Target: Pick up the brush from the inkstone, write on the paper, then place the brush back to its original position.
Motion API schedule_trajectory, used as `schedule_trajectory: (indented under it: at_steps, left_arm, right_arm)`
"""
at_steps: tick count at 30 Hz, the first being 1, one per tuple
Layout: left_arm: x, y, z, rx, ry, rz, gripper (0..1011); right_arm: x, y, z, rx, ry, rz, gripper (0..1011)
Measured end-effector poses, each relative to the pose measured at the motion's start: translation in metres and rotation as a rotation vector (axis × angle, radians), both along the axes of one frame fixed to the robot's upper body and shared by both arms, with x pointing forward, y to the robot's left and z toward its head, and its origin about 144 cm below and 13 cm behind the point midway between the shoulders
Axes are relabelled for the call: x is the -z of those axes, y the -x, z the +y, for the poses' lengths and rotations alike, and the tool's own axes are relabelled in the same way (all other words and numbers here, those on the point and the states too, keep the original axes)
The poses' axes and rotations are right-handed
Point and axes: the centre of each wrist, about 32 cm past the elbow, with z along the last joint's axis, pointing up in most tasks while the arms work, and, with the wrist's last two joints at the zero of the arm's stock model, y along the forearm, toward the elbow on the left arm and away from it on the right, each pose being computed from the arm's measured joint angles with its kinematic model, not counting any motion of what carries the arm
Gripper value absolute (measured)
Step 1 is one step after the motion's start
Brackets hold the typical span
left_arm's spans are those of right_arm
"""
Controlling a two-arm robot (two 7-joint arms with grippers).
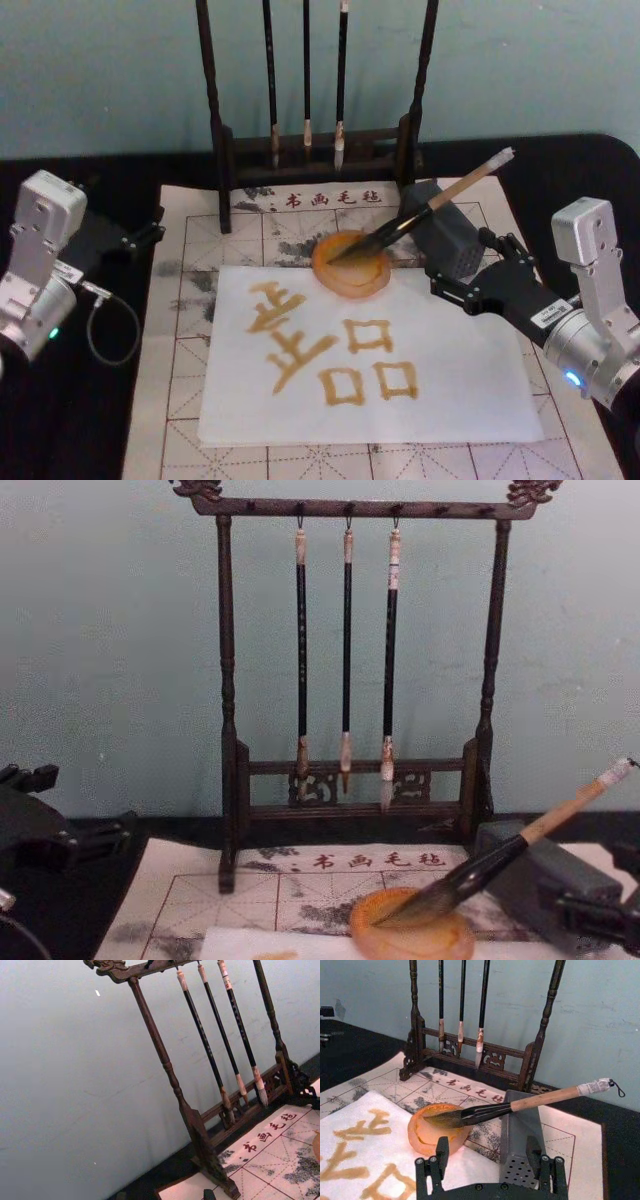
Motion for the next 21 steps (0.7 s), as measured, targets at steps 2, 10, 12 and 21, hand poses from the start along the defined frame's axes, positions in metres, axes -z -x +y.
schedule_trajectory:
  at_steps: [2, 10, 12, 21]
  left_arm:
    - [0.0, 0.0, 0.0, 0.0, 0.0, 0.0, 1001]
    - [0.0, 0.0, 0.0, 0.0, 0.0, 0.0, 1001]
    - [0.0, 0.0, 0.0, 0.0, 0.0, 0.0, 1001]
    - [0.0, 0.0, 0.0, 0.0, 0.0, 0.0, 1001]
  right_arm:
    - [0.0, 0.0, -0.0001, 0.0, 0.0, 0.0, 1000]
    - [0.0, 0.0, -0.0001, 0.0, -0.001, 0.0, 1002]
    - [0.0, 0.0, -0.0001, 0.0, -0.001, 0.0, 1000]
    - [0.0, 0.0, -0.0001, 0.0, -0.001, 0.0, 1002]
